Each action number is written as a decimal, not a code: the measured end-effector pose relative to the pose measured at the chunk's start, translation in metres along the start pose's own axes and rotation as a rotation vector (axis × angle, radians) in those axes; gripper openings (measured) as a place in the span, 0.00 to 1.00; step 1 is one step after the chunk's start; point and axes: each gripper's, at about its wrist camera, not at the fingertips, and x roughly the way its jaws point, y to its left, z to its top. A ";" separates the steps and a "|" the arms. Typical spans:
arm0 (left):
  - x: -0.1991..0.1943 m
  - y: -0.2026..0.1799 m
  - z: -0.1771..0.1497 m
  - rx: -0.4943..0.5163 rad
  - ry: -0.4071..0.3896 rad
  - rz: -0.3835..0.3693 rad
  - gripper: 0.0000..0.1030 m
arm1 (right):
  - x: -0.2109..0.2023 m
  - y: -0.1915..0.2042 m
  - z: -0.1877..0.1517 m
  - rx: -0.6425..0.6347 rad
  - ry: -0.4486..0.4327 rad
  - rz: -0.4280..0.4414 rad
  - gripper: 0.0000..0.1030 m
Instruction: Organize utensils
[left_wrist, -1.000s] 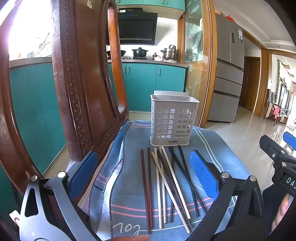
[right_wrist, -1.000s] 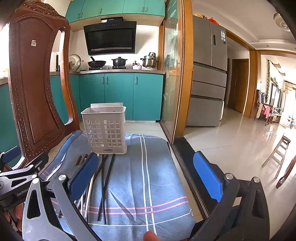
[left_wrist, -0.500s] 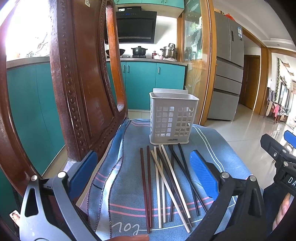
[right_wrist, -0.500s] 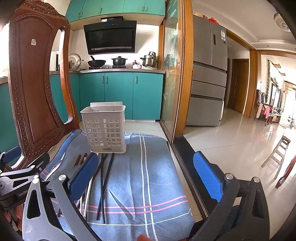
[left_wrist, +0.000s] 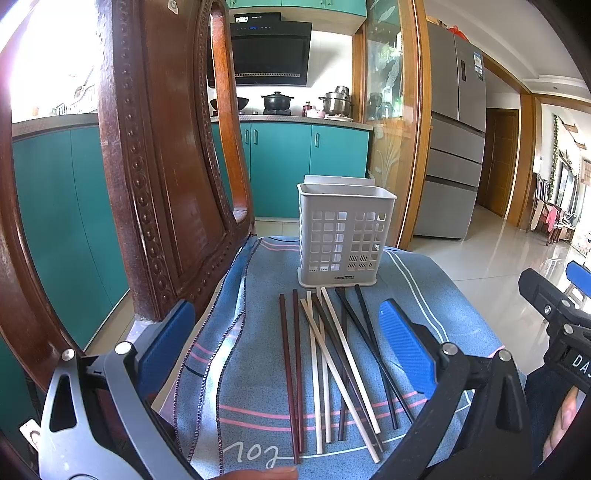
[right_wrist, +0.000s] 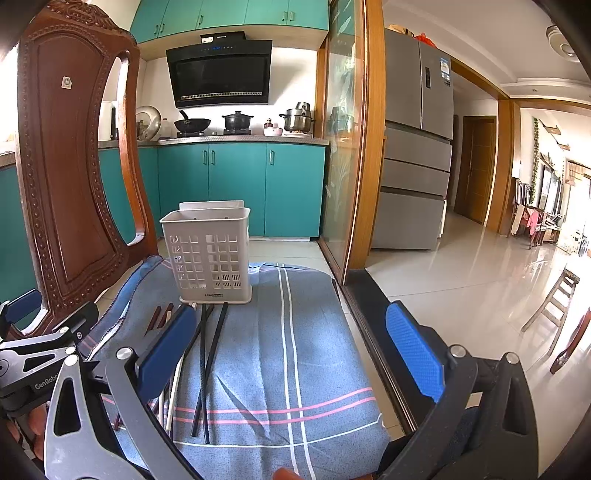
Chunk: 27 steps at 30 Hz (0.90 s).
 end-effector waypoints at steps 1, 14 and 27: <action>0.000 0.000 0.000 0.000 0.000 0.000 0.97 | 0.000 0.000 0.000 0.000 0.000 -0.001 0.98; 0.000 0.000 0.001 0.000 0.000 -0.001 0.97 | 0.000 -0.002 -0.001 0.002 0.001 -0.002 0.98; -0.001 0.000 0.001 0.003 -0.001 -0.001 0.97 | 0.000 -0.003 -0.002 0.004 0.002 -0.002 0.98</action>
